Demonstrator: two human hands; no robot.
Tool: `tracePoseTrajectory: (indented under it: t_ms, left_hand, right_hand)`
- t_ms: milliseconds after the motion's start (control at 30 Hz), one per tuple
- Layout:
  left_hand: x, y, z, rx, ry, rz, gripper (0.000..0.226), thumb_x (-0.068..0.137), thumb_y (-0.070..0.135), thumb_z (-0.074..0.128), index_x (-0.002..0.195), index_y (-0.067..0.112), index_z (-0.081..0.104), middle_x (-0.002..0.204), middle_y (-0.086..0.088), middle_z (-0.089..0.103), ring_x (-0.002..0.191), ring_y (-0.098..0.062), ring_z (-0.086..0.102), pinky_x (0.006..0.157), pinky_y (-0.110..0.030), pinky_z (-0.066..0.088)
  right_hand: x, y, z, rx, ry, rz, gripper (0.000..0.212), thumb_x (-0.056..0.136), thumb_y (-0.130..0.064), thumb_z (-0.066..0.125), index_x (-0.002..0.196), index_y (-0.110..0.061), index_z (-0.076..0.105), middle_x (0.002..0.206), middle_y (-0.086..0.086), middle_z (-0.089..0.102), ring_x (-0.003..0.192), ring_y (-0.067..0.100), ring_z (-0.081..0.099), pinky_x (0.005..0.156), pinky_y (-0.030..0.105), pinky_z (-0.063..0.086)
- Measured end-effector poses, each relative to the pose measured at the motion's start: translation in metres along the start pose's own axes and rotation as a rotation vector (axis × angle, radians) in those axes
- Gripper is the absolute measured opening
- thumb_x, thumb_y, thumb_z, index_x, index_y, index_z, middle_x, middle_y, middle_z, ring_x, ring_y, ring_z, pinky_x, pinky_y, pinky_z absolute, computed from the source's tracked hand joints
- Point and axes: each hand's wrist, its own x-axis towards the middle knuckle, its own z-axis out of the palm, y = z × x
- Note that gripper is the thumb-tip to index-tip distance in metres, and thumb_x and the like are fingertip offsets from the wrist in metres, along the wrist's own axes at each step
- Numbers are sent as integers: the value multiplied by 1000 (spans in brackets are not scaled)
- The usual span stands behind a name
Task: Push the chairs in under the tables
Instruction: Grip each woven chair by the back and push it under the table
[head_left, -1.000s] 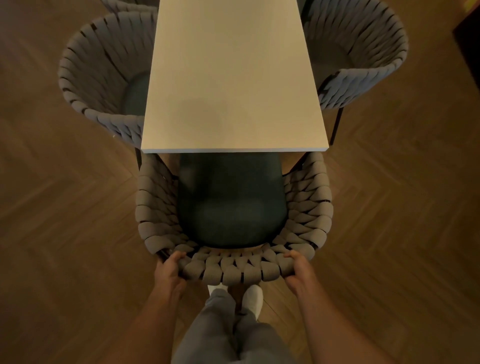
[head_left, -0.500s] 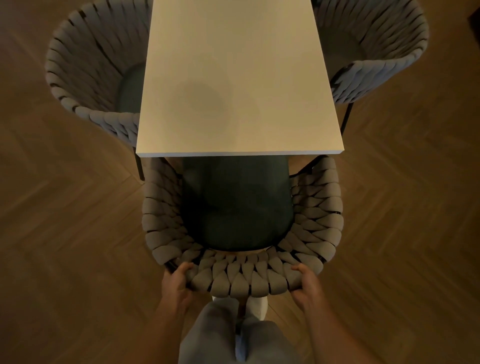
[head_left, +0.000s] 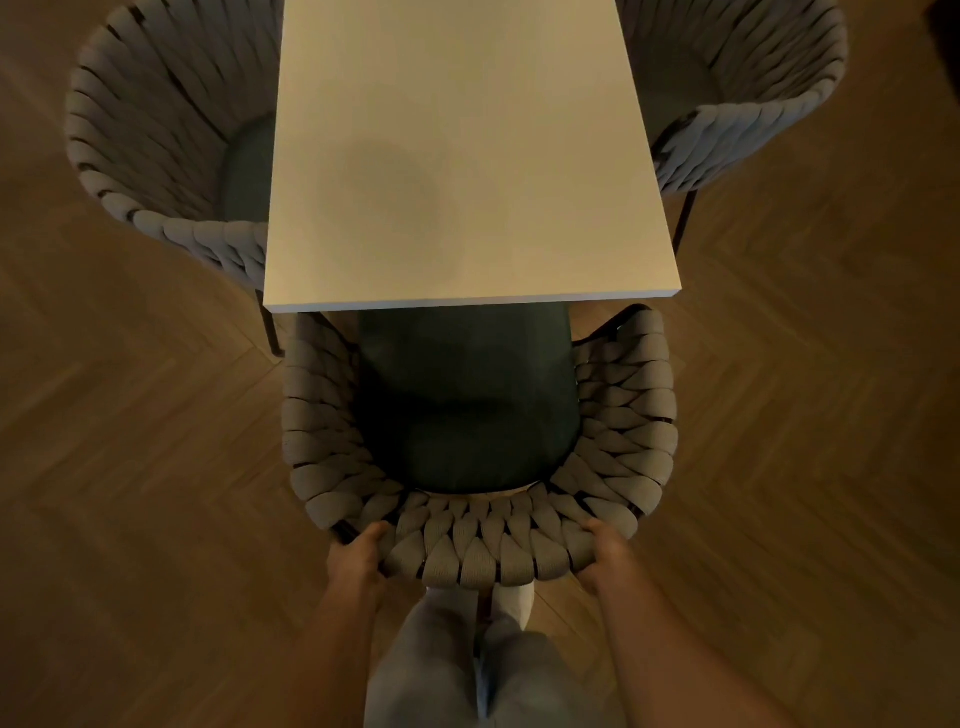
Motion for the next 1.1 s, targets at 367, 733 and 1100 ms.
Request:
tracePoseTrajectory:
  t_ms: [367,733,1100]
  left_hand:
    - [-8,7,1,182,30,-68,45,91,10,75,130,-5,59,95,-14,60,94,-39,63,90,-48,53]
    - [-19,12,1,252,40,-106,38,94,11,73,128,-1,60,104,-15,57,118,-42,60,94,-48,53]
    - [-61,17,1,926,54,245,27,105,24,48,124,13,64,103,1,56,87,-12,50,81,-26,47]
  right_hand:
    - [-23,-7,2,33,37,41,44,99,-16,61,138,0,50,132,21,59,123,38,58,106,55,47]
    - [-36,-8,-1,6,25,27,40,100,-14,60,137,-4,50,134,16,58,124,34,58,105,49,49]
    - [-53,-26,-22,-158,-50,-32,12,105,-13,47,110,-6,56,104,18,63,91,30,63,85,43,53]
